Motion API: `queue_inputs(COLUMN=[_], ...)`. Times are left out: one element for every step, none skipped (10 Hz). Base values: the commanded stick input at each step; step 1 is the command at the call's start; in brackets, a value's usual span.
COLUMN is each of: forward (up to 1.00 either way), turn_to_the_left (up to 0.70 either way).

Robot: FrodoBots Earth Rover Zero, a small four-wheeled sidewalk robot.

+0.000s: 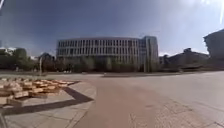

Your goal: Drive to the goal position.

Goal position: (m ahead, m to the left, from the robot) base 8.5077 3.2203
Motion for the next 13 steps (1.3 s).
queue_inputs(forward=[0.70,0.70,0.70,0.70,0.70,0.70,0.70,0.70,0.70,0.70,0.70,0.70,0.70], turn_to_the_left=[0.00,0.00,0.00,0.00,0.00,0.00,0.00,0.00,0.00,0.00,0.00,0.00,0.00])
